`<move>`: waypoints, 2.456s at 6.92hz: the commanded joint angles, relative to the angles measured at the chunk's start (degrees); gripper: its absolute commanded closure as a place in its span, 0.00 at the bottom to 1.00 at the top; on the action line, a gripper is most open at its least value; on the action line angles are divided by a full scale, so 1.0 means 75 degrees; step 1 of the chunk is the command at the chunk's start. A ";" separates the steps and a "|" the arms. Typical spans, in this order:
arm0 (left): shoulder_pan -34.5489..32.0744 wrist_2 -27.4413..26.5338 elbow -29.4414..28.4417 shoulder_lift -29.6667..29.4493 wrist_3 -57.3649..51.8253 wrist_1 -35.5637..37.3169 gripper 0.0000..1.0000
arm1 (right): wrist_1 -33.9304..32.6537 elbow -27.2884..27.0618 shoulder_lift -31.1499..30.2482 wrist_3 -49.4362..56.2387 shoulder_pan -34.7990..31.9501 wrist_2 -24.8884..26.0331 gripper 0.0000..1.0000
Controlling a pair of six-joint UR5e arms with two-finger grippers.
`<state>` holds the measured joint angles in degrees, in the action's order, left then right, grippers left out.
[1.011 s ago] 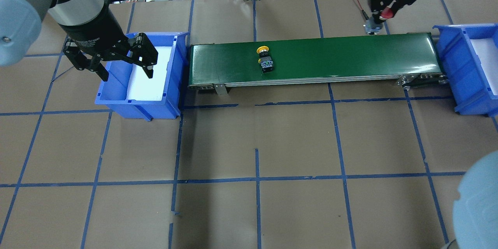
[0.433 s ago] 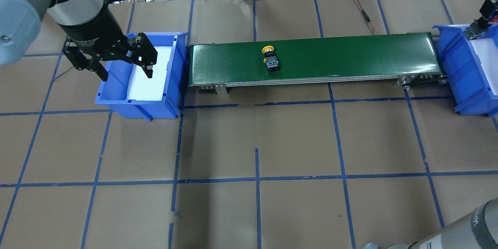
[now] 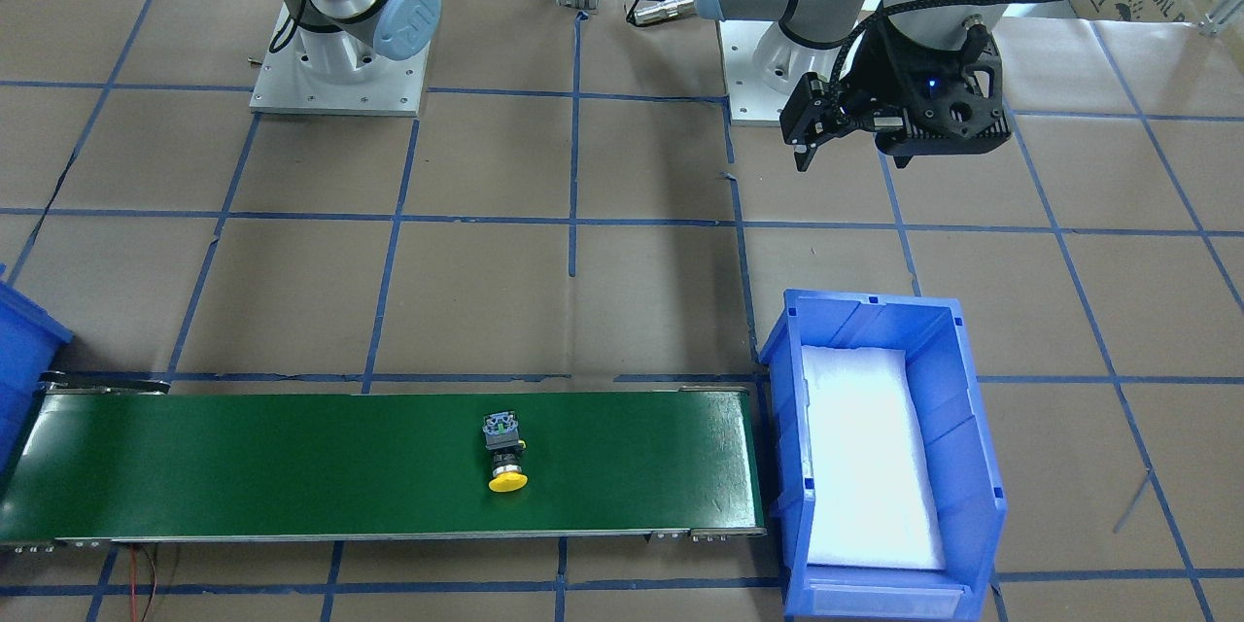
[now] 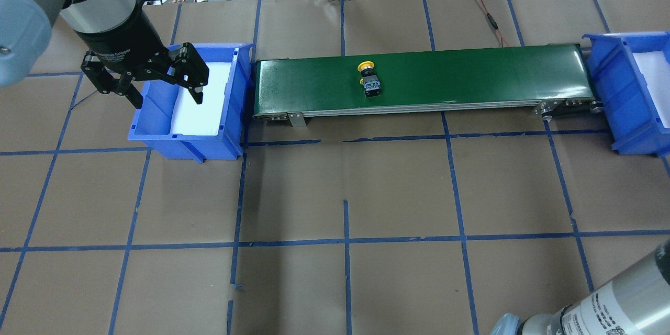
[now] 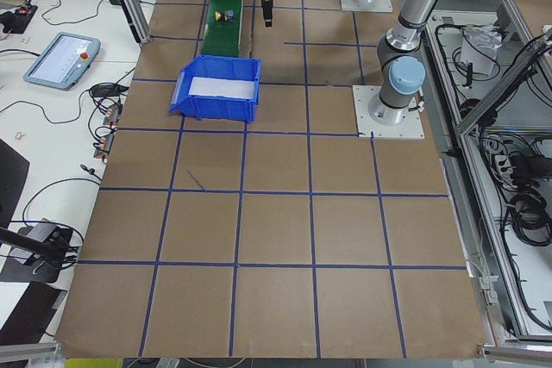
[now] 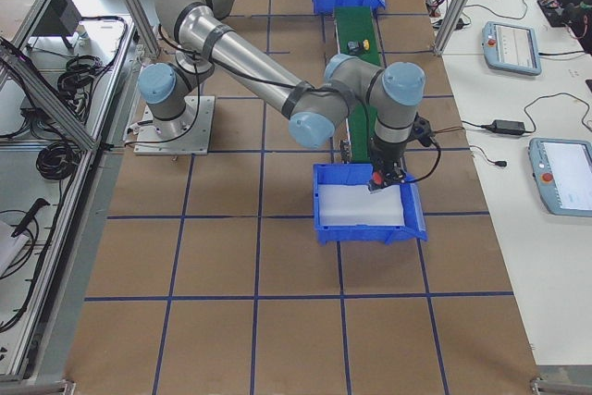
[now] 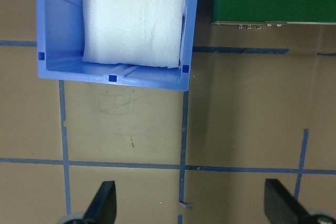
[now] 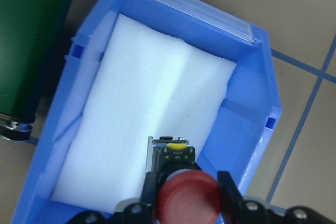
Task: Transport two buttons from left to right
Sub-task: 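Carry the red button to the far bin with the right gripper, then release the red button onto the foam in the bin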
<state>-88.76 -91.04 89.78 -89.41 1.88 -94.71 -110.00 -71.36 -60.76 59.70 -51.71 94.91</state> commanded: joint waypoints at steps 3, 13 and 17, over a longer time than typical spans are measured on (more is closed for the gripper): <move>0.0023 0.0010 0.0053 0.0003 -0.0216 -0.0028 0.00 | -0.1455 -0.1356 0.0051 -0.1054 -0.0182 0.0247 0.68; 0.0023 -0.0025 0.0053 0.0003 -0.0239 0.0019 0.00 | -0.2526 -0.2146 -0.0182 -0.0965 -0.0360 0.0529 0.00; 0.0023 -0.0025 0.0053 0.0003 -0.0263 0.0019 0.00 | -0.1212 -0.2122 -0.1519 -0.1104 -0.0569 -0.0007 0.00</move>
<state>-88.60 -91.23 90.18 -89.37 0.04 -94.59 -120.04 -87.35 -70.43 52.01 -54.92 97.28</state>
